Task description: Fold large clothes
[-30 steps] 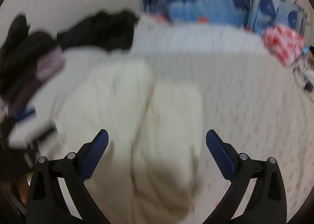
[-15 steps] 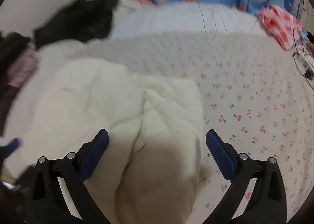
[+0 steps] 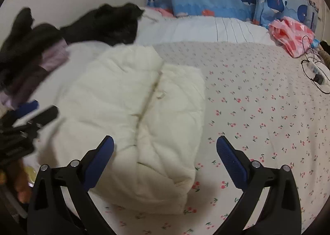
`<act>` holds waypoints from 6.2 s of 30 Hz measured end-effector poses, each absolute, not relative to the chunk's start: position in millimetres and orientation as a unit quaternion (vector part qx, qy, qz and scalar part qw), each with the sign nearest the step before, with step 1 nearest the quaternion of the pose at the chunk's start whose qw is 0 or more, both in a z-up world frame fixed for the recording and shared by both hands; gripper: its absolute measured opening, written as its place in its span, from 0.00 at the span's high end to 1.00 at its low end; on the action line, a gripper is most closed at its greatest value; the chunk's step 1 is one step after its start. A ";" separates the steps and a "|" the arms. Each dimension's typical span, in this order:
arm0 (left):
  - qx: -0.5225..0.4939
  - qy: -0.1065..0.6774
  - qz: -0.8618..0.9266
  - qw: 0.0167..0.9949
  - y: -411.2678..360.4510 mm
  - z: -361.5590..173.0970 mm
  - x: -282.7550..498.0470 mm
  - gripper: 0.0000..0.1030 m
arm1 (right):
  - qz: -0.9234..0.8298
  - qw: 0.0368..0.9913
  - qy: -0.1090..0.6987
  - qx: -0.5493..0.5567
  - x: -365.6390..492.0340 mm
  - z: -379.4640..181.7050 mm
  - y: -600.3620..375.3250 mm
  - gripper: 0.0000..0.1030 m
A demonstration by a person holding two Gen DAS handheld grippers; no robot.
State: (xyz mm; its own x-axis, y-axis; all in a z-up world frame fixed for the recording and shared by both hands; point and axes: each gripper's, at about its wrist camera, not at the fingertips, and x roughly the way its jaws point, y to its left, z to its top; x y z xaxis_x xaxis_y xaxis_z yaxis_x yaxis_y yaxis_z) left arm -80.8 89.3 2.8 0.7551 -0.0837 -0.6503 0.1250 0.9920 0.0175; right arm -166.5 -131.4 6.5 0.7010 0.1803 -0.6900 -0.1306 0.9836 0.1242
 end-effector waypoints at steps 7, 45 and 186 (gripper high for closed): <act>0.024 0.344 -0.054 0.937 90.9 5.8 -83.5 0.08 | 0.091 0.930 0.355 0.029 -177.7 29.2 -121.6 0.07; 0.009 0.355 -0.052 0.933 99.4 7.7 -84.3 0.07 | 0.098 0.928 0.359 -0.002 -170.2 23.8 -103.1 0.07; 0.001 0.370 -0.047 0.928 96.4 8.9 -80.9 0.07 | 0.092 0.936 0.340 -0.004 -172.5 36.5 -99.5 0.07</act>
